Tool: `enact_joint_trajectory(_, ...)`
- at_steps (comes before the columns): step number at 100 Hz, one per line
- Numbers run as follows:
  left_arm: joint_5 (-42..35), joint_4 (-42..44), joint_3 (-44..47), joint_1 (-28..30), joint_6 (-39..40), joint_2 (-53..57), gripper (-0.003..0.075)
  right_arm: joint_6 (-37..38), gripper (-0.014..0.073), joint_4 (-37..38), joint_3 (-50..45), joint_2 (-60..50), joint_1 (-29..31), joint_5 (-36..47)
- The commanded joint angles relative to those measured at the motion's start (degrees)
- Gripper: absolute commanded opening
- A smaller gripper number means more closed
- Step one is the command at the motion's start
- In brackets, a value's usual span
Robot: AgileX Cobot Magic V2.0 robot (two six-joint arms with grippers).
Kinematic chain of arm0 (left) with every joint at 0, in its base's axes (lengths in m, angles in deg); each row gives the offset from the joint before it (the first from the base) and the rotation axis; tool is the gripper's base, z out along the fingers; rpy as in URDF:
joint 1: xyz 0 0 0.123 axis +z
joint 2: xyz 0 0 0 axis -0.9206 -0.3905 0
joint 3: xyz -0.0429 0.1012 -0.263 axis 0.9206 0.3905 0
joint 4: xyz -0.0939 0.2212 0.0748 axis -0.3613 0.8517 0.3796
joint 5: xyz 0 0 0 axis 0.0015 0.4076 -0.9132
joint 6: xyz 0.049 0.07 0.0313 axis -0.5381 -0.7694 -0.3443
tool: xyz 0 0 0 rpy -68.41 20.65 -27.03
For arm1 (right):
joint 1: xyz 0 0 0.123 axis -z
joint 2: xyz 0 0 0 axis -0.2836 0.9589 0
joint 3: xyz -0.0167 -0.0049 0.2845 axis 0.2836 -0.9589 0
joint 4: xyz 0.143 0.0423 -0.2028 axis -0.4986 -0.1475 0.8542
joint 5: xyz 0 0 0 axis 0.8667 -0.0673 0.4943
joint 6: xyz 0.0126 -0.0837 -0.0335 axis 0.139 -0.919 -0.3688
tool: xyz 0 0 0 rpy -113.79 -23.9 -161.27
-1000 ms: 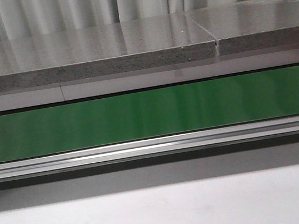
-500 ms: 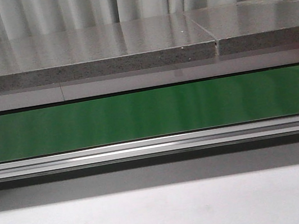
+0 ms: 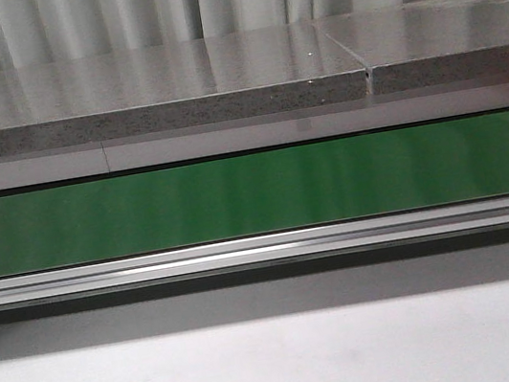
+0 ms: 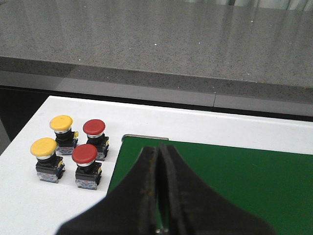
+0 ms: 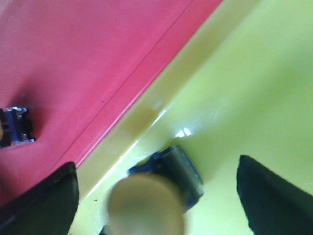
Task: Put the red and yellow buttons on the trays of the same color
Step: 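Raise the right gripper back over the belt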
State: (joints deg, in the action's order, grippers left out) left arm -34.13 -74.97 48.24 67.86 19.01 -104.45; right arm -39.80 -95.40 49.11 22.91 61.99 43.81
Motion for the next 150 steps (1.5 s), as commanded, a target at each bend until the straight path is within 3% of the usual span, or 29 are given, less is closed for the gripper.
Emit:
enact_joint_trajectory(1, -4.8, -0.2, -1.6, 0.1, 0.2, -0.3, -0.0019, -0.2, 0.0662, -1.3, 1.3, -4.3, -0.2, 2.3)
enact_joint_trajectory(36, -4.8, -0.2, -1.6, 0.1, 0.2, -0.3, -0.0019, -2.3, 0.0662, -1.3, 1.3, -15.7, -6.3, 3.7)
enact_joint_trajectory(90, -4.8, -0.2, -1.6, 0.1, 0.2, -0.3, -0.0019, -16.9, 0.0645, -1.3, -3.5, -34.0, -34.0, 4.4)
enact_joint_trajectory(111, -4.8, -0.2, -1.6, 0.1, 0.2, -0.3, -0.0019, -16.9, 0.0645, -1.3, -11.7, -42.0, -38.1, 4.4)
enact_joint_trajectory(132, -4.8, -0.2, -1.6, 0.1, 0.2, -0.3, -0.0019, -16.9, 0.0643, -1.3, -19.0, -50.4, -38.3, 4.8)
enact_joint_trajectory(141, -4.8, -0.2, -1.6, 0.1, 0.2, -0.3, -0.0019, -16.9, 0.0585, -1.3, -19.9, -53.3, -38.3, 4.8)
enact_joint_trajectory(150, -4.8, -0.2, -1.6, 0.1, 0.2, -0.3, -0.0019, -16.9, 0.0443, -1.3, -19.9, -54.7, -38.3, 3.5)
